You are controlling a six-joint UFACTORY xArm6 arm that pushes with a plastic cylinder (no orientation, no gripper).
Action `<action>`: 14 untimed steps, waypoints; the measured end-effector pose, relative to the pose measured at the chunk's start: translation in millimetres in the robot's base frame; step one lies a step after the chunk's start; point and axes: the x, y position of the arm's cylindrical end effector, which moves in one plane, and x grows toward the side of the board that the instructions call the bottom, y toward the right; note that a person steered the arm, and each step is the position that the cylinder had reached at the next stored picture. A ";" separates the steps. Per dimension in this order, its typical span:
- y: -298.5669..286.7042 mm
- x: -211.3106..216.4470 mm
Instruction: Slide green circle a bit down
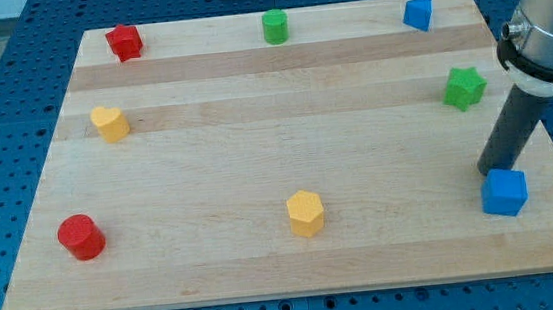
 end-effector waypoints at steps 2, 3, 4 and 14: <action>-43.2 -12.5; -83.0 -36.2; -113.4 -65.7; -191.3 -323.6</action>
